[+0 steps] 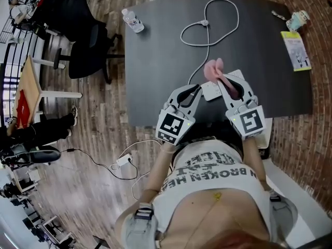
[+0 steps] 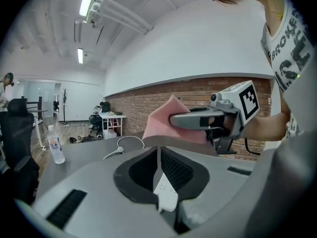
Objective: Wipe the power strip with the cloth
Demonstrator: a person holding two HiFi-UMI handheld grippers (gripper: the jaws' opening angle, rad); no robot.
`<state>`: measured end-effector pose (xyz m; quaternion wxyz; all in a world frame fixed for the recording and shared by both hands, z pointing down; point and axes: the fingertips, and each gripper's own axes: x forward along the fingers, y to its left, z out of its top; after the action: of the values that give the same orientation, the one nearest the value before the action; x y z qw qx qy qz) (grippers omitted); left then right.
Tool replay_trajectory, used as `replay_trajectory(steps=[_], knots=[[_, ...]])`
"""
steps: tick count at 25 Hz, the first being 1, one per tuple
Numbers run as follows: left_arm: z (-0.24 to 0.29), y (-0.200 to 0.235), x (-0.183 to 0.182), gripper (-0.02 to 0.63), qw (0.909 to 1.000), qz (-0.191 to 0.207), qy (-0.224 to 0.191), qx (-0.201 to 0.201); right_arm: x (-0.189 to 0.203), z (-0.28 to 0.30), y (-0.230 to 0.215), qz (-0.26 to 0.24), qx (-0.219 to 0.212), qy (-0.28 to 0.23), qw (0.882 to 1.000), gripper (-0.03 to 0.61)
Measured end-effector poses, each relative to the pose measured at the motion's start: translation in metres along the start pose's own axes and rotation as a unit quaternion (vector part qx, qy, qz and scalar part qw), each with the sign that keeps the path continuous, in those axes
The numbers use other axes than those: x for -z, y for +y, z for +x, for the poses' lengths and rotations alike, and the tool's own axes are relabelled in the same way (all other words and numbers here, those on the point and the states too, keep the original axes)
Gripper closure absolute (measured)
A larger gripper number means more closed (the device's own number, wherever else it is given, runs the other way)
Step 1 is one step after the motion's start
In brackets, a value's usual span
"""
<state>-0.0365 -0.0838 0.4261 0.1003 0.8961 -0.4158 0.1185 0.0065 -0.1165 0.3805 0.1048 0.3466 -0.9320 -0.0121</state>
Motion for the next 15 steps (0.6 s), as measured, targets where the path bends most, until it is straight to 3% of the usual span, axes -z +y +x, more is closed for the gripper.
replay_trajectory(steps=[9, 15], knots=[[0.013, -0.003, 0.067, 0.603, 0.9969, -0.02, 0.072, 0.026, 0.022, 0.0, 0.0, -0.001, 0.006, 0.027, 1.0, 0.561], [0.031, -0.008, 0.114, 0.545, 0.9905, -0.022, 0.126, 0.052, 0.037, -0.002, -0.005, 0.002, 0.01, 0.05, 0.999, 0.561]])
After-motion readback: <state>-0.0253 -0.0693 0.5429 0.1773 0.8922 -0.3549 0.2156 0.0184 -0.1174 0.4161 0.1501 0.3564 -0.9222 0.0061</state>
